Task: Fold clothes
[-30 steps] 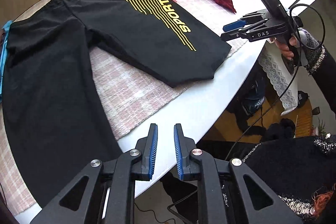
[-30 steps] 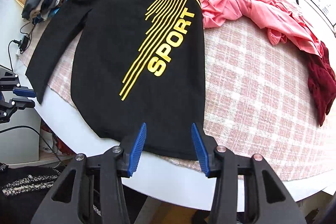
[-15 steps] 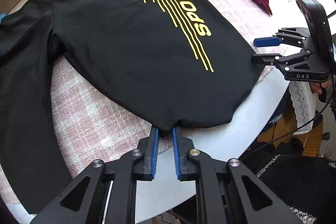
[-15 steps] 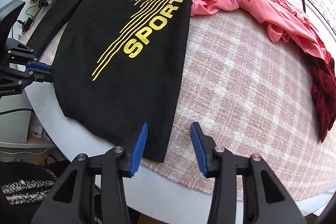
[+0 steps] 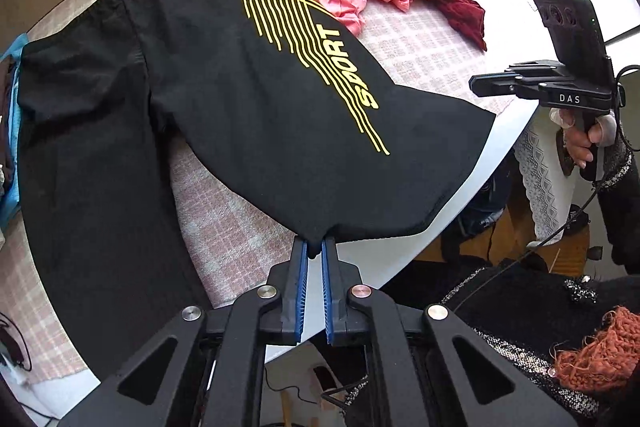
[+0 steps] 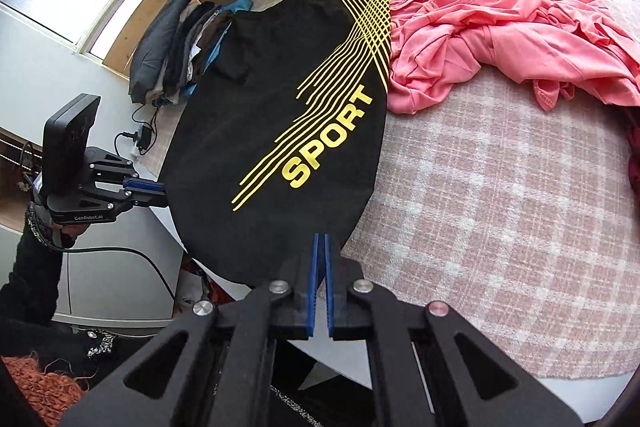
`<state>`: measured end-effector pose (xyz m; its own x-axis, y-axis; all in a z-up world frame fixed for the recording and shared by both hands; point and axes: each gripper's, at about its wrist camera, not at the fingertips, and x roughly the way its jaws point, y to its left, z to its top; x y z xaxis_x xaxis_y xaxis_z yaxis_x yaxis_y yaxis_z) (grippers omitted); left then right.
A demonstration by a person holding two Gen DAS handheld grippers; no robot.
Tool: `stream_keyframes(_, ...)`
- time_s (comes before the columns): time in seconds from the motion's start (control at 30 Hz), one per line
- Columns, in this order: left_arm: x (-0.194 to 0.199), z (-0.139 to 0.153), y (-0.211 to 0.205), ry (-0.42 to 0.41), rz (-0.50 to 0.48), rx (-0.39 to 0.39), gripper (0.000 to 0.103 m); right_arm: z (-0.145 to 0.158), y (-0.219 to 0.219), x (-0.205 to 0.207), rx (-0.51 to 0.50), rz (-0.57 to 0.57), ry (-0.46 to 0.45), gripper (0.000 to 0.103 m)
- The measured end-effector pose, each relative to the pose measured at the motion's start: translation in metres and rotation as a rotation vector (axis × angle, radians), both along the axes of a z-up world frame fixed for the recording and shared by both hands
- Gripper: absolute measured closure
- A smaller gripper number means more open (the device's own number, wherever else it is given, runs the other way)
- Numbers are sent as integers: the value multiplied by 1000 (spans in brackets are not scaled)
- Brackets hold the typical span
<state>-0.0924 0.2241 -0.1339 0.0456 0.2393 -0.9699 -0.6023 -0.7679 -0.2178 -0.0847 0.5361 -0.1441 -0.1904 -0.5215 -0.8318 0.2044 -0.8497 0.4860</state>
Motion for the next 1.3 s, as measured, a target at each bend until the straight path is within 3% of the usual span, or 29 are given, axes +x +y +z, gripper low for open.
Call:
stream_keyframes(0.1,3,-11,-1,50,-4,-87,85,-22,-13,0,226,-37,-20,95)
stream_keyframes(0.17,15,-18,-3,37,-24,-60,85,-29,-16,7,234,3,-10,94)
stream_keyframes(0.27,39,-30,3,31,-75,-58,83,-32,-31,18,273,84,15,76)
stream_keyframes(0.33,51,-35,14,61,-103,-73,83,-34,-38,19,343,97,40,74)
stream_keyframes(0.47,62,-28,41,80,-122,29,83,-12,-31,-5,286,48,62,74)
stream_keyframes(0.63,50,-13,68,141,-38,124,83,66,-33,-70,255,35,235,70)
stream_keyframes(0.77,52,-26,115,172,19,123,83,91,-40,-140,244,41,302,64)
stream_keyframes(0.97,74,-62,187,119,56,125,81,63,-55,-223,193,131,211,64)
stream_keyframes(1.1,80,-76,209,138,82,73,73,39,-75,-250,213,194,195,64)
stream_keyframes(1.2,78,-80,215,169,110,55,72,23,-81,-271,197,200,179,64)
stream_keyframes(1.23,76,-81,216,173,120,52,74,18,-82,-277,195,197,174,63)
stream_keyframes(1.3,70,-83,213,169,154,56,101,10,-85,-292,189,193,172,62)
